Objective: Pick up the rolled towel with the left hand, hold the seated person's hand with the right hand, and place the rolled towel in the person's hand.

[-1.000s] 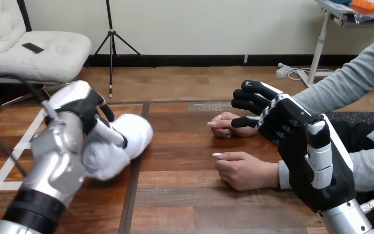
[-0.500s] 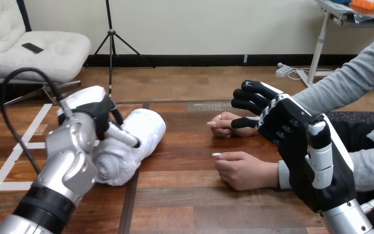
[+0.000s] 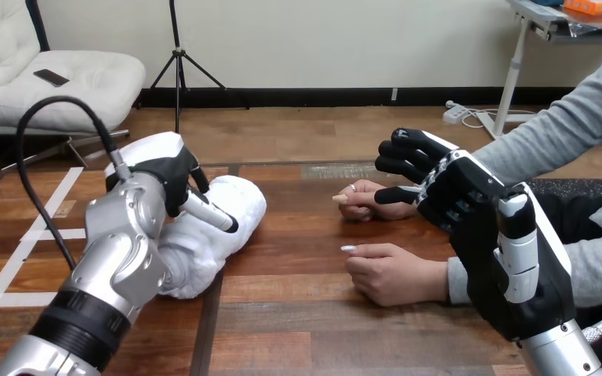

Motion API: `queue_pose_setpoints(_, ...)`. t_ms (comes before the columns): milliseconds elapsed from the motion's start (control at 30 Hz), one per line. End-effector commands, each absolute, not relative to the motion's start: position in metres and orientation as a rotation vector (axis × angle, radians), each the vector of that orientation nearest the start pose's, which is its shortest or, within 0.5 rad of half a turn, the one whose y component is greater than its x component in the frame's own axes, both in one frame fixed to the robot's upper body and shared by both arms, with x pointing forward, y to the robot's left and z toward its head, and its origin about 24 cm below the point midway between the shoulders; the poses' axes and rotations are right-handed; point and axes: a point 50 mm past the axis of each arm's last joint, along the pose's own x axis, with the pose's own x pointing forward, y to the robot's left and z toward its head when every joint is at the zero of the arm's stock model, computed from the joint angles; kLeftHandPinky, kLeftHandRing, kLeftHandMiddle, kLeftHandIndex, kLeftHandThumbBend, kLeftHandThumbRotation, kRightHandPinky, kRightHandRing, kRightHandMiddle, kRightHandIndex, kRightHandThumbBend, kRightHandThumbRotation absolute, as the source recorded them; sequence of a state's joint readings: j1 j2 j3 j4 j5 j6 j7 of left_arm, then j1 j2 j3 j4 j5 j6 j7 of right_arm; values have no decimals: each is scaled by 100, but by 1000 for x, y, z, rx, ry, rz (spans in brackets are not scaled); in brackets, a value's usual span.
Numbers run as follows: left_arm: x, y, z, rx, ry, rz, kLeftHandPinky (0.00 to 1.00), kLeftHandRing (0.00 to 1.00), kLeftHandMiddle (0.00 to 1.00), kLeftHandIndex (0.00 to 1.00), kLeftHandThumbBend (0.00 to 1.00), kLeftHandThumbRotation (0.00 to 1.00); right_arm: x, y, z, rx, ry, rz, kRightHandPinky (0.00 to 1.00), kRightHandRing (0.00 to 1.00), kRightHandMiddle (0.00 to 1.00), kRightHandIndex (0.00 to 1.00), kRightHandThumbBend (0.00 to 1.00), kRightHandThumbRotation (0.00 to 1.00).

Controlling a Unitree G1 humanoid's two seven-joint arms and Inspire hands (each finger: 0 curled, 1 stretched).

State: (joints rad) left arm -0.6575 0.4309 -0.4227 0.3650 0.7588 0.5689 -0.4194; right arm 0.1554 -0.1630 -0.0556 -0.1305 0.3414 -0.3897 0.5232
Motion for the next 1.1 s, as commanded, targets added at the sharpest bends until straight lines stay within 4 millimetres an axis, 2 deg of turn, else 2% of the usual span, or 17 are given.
queue_pose_setpoints(0, 367, 167, 130, 1367, 348, -165, 43, 59, 66, 71, 80, 34, 215, -180, 95, 33, -494, 400, 71, 84, 83, 82, 77, 100)
queue_pose_setpoints(400, 367, 166, 125, 1470, 399, -189, 48, 65, 72, 74, 85, 47, 215, -180, 95, 31, -495, 404, 71, 83, 83, 81, 77, 100)
queue_pose_setpoints(467, 367, 166, 125, 1492, 406, -186, 46, 63, 71, 74, 88, 52, 215, -180, 95, 31, -493, 405, 71, 84, 83, 82, 77, 100)
queue_pose_setpoints(700, 367, 165, 120, 1544, 412, -163, 37, 54, 63, 71, 92, 56, 215, -180, 95, 31, -493, 406, 72, 84, 84, 82, 77, 100)
queue_pose_setpoints(967, 366, 163, 116, 1568, 423, -130, 28, 45, 59, 69, 94, 60, 215, -180, 95, 35, -494, 408, 72, 84, 84, 82, 76, 100)
queue_pose_setpoints(1067, 366, 162, 114, 1595, 427, -110, 29, 46, 60, 70, 94, 63, 215, -180, 95, 33, -493, 405, 72, 84, 84, 82, 77, 100)
